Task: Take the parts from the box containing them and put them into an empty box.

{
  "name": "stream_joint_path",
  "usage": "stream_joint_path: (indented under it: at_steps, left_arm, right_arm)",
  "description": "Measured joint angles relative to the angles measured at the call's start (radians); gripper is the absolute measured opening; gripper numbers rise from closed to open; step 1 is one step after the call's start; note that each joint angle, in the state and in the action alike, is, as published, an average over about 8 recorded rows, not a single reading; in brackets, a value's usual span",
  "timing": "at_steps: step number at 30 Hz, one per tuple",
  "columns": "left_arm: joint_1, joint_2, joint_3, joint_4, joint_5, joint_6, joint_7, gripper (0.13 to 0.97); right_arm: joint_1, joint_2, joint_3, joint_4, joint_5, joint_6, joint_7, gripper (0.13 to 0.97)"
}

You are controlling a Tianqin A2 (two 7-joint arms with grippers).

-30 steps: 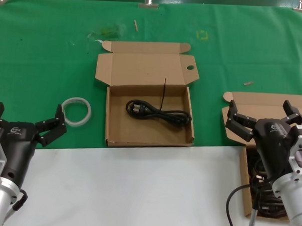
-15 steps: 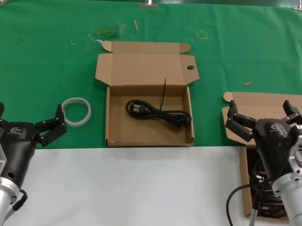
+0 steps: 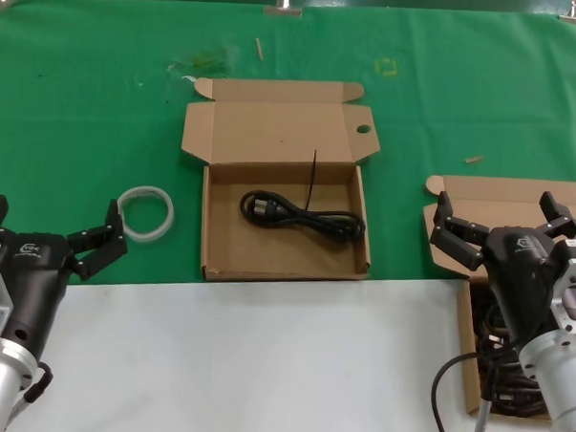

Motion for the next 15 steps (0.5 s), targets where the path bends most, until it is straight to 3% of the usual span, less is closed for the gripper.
stream_joint_path:
  at_steps: [15]
  left_arm:
    - [0.000,0.000,0.000,0.000,0.000,0.000,0.000,0.966]
  right_arm:
    - [0.000,0.000,0.000,0.000,0.000,0.000,0.000,0.966]
